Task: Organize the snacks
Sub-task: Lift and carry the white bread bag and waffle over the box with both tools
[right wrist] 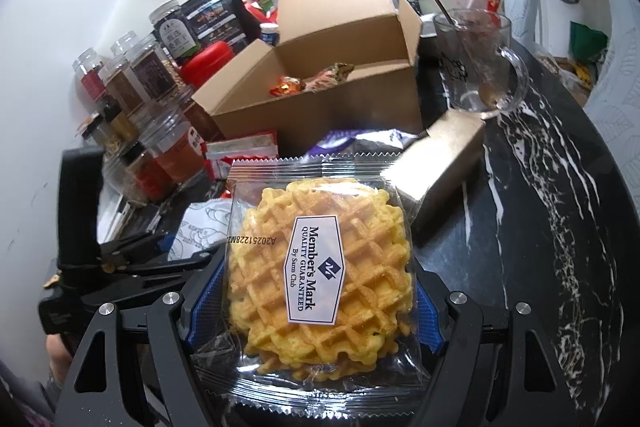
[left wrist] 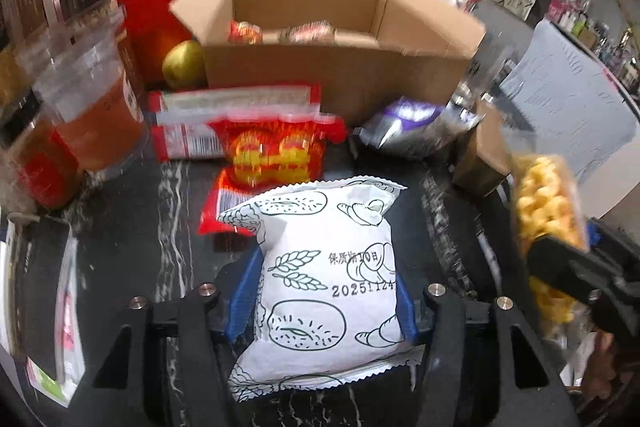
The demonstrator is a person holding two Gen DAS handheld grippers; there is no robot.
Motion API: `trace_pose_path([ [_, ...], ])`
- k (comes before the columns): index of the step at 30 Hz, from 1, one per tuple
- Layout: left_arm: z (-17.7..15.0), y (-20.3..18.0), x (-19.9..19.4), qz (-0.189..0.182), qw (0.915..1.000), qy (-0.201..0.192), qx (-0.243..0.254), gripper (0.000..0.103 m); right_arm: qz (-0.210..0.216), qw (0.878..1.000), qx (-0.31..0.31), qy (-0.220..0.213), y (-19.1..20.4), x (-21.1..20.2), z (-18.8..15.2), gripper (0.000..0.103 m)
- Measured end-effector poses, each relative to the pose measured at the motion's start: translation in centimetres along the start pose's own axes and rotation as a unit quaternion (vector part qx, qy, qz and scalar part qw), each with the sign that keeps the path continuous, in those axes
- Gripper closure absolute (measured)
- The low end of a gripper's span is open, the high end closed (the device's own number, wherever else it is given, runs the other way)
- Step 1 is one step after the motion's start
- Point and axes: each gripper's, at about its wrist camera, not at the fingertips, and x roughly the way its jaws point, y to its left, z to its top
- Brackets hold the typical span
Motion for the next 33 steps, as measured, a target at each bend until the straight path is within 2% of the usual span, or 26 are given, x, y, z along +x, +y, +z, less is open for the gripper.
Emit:
trace_pose_path([
  [7,3.0,0.4,-3.4,-0.011,0.9983,-0.057,0.011,0.047,0.011,0.999,-0.029,-0.026,1.3,-1.0,1.9,0.024],
  [9,4.0,0.0,-3.2,-0.012,0.9974,-0.070,0.014,0.047,0.014,0.998,-0.039,-0.037,1.8,-1.4,2.8,0.024],
  [18,9.5,-0.2,-4.9,-0.015,0.9903,-0.135,0.029,0.047,0.024,0.993,-0.074,-0.085,3.7,-2.3,8.3,0.024],
  [24,13.7,0.3,-5.0,-0.017,0.9838,-0.175,0.032,0.047,0.033,0.989,-0.084,-0.113,4.0,-2.2,11.9,0.024],
  [33,18.8,1.5,-3.1,-0.010,0.9790,-0.201,0.031,0.047,0.029,0.985,-0.095,-0.143,3.4,-0.2,17.4,0.024],
])
